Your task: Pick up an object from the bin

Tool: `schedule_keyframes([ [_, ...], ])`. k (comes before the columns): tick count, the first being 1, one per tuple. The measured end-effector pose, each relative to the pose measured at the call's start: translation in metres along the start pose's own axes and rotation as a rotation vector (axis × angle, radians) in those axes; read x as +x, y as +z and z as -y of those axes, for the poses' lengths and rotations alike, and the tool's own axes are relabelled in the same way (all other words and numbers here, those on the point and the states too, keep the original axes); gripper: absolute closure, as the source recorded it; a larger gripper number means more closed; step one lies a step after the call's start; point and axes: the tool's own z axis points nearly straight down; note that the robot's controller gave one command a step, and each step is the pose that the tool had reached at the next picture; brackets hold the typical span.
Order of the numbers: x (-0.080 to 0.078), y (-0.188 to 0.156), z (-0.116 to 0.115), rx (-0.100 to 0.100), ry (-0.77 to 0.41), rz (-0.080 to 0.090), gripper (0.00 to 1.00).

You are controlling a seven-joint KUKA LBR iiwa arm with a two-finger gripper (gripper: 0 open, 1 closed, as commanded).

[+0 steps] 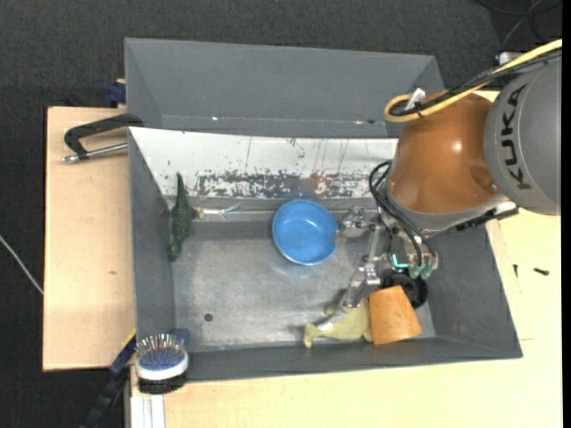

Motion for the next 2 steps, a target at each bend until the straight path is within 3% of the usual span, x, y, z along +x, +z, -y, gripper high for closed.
schedule_keyframes([
  [1,-0.035,0.098,0.076,0.002,-0.264,0.011,0.00],
  [2,0.021,0.098,0.148,-0.009,-0.217,0.008,0.00],
])
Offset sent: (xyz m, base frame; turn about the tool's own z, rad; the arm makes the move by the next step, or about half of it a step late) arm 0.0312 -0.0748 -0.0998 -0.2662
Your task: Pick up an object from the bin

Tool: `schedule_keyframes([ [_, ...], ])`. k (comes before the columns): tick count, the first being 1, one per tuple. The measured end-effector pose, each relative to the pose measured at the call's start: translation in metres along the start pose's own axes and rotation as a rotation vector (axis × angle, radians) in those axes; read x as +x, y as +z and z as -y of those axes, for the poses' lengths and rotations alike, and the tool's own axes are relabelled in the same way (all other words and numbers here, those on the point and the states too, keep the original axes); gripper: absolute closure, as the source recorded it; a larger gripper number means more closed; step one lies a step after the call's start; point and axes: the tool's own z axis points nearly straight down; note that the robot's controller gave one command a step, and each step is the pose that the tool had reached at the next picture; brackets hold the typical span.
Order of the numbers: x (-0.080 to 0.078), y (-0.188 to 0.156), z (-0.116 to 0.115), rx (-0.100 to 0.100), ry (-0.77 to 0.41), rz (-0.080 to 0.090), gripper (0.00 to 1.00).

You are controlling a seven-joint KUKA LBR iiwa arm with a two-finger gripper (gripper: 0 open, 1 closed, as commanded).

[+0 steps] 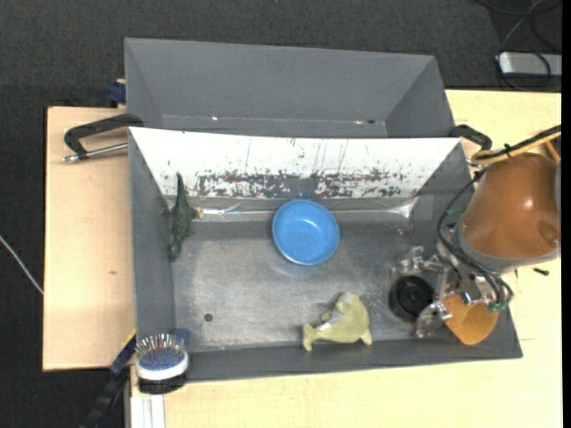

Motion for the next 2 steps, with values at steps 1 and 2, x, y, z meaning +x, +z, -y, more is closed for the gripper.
schedule_keyframes([
  [1,-0.003,-0.001,0.000,0.006,-0.012,0.003,1.00],
  [2,-0.023,-0.175,0.009,0.018,-0.166,0.009,1.00],
])
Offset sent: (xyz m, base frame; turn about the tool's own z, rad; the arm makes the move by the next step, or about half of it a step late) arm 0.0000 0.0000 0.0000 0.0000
